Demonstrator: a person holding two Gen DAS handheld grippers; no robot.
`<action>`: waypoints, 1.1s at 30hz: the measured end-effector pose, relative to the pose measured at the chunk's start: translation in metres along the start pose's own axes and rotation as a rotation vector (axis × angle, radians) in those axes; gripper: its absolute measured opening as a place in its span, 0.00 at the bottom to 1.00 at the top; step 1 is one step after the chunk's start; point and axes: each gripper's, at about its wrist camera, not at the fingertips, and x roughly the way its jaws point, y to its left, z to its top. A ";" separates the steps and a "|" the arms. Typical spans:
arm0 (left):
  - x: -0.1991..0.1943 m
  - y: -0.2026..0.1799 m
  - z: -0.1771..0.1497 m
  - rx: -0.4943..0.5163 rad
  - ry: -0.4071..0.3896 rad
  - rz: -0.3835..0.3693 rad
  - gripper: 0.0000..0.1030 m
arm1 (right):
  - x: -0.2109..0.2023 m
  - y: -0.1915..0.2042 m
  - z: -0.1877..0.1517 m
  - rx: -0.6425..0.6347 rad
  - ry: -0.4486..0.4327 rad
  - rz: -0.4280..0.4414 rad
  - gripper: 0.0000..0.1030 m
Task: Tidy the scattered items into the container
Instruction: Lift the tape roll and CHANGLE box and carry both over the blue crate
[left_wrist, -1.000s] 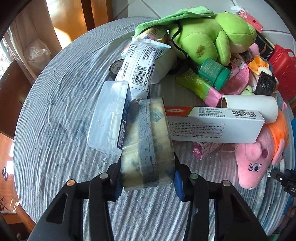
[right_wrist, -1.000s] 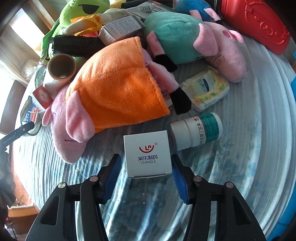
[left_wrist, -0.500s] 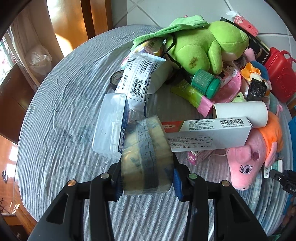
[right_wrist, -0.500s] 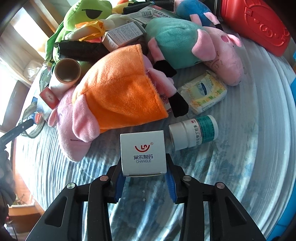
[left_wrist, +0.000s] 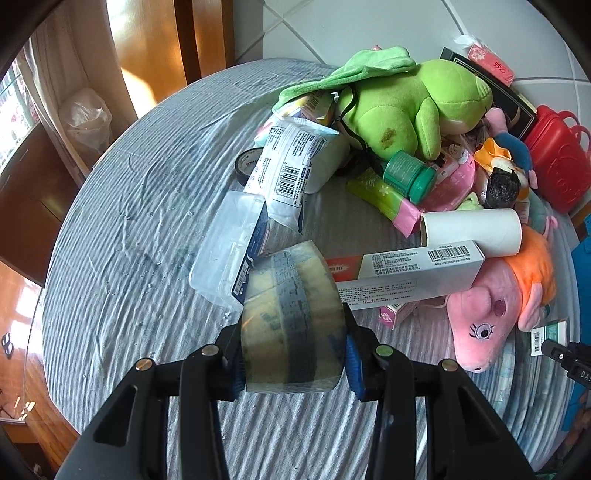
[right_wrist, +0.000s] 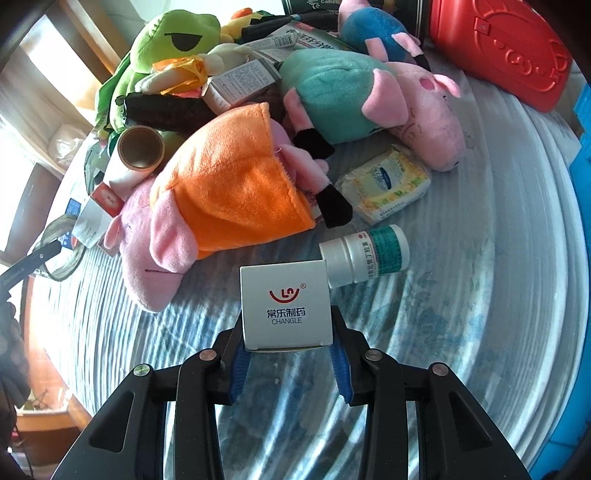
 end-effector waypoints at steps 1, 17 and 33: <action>-0.004 0.001 0.000 -0.002 -0.007 0.000 0.40 | -0.003 0.000 0.000 0.001 -0.005 0.002 0.36; -0.066 -0.006 0.009 -0.011 -0.113 -0.037 0.40 | -0.056 -0.001 -0.011 0.000 -0.133 -0.009 0.36; -0.147 -0.056 0.035 0.068 -0.241 -0.101 0.40 | -0.135 -0.022 -0.017 0.052 -0.240 -0.015 0.36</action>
